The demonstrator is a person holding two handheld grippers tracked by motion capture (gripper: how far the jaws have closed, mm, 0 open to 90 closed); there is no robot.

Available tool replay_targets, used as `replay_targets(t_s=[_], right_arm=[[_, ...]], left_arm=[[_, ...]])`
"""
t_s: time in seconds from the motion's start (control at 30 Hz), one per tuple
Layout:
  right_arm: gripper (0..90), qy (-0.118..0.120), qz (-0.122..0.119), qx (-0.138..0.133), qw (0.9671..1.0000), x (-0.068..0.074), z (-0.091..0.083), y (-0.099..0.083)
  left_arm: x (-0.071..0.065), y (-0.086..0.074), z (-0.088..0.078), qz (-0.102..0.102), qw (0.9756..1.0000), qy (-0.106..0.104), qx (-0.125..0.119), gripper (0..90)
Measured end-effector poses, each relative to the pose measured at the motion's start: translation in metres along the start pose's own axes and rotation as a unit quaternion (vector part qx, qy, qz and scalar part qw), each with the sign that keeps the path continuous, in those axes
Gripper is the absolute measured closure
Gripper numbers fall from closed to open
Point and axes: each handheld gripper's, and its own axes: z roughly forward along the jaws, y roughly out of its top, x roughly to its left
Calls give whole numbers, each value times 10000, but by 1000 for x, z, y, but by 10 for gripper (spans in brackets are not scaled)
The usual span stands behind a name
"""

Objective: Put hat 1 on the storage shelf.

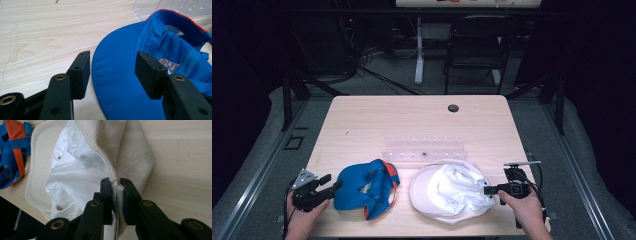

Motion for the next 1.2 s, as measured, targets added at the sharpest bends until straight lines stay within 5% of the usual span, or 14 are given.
replay_targets(t_s=[0.53, 1.2], right_arm=[[816, 477, 41, 38, 9988, 14, -20, 17], [818, 707, 64, 162, 9973, 36, -38, 37]], left_arm=[[0, 0, 0, -4, 10000, 7, 5, 467], [0, -1, 0, 5, 10000, 4, -26, 474]])
